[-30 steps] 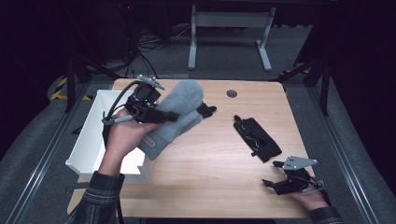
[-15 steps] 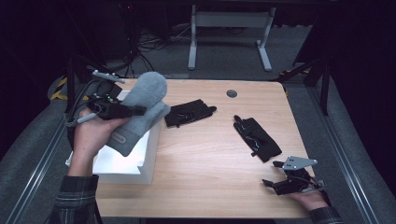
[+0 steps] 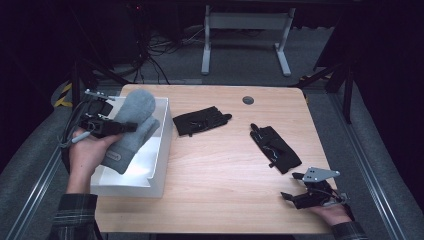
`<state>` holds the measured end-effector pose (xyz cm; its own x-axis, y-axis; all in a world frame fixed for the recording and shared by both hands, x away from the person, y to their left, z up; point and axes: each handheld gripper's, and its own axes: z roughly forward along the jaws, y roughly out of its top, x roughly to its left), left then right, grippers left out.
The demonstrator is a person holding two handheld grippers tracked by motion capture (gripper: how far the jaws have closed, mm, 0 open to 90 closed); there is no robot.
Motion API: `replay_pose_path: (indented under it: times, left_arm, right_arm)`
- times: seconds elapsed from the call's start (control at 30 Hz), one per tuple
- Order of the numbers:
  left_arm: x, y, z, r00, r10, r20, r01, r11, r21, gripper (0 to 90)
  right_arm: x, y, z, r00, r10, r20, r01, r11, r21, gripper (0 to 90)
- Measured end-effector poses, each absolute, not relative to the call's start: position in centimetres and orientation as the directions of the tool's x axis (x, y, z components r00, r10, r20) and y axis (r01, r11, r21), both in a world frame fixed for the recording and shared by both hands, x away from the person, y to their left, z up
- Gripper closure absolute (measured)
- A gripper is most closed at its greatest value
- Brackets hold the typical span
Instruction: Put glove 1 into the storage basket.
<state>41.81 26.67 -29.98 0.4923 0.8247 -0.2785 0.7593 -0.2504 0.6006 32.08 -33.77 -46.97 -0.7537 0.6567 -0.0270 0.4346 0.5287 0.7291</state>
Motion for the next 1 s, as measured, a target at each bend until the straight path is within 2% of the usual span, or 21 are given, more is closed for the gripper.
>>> replay_pose_path:
  times: [0.17,0.47,0.77,0.9,0.93,1.0]
  left_arm:
    - [43.0,26.5,-33.9,0.446,0.843,-0.301,0.806,-0.233,0.544,71.5]
    - [44.4,26.8,-38.8,0.383,0.86,-0.338,0.862,-0.201,0.465,71.2]
    - [45.6,26.9,-41.6,0.338,0.883,-0.326,0.892,-0.19,0.41,68.8]
    - [45.8,26.7,-42.2,0.342,0.894,-0.289,0.89,-0.211,0.403,61.7]
    - [45.8,26.7,-42.2,0.342,0.894,-0.289,0.89,-0.211,0.403,58.4]
    - [45.8,27.0,-42.0,0.337,0.899,-0.28,0.885,-0.201,0.421,46.2]
  right_arm:
    - [32.1,-33.8,-47.0,-0.754,0.656,-0.026,0.435,0.529,0.729,14.1]
    - [32.1,-33.8,-47.0,-0.754,0.656,-0.026,0.434,0.529,0.729,14.0]
    - [32.1,-33.8,-47.0,-0.755,0.656,-0.026,0.434,0.529,0.729,14.0]
    - [32.1,-33.8,-47.0,-0.754,0.656,-0.028,0.433,0.529,0.73,14.0]
    - [32.1,-33.8,-47.0,-0.754,0.656,-0.028,0.433,0.529,0.73,14.0]
    - [32.1,-33.8,-47.0,-0.755,0.656,-0.028,0.433,0.529,0.73,14.0]
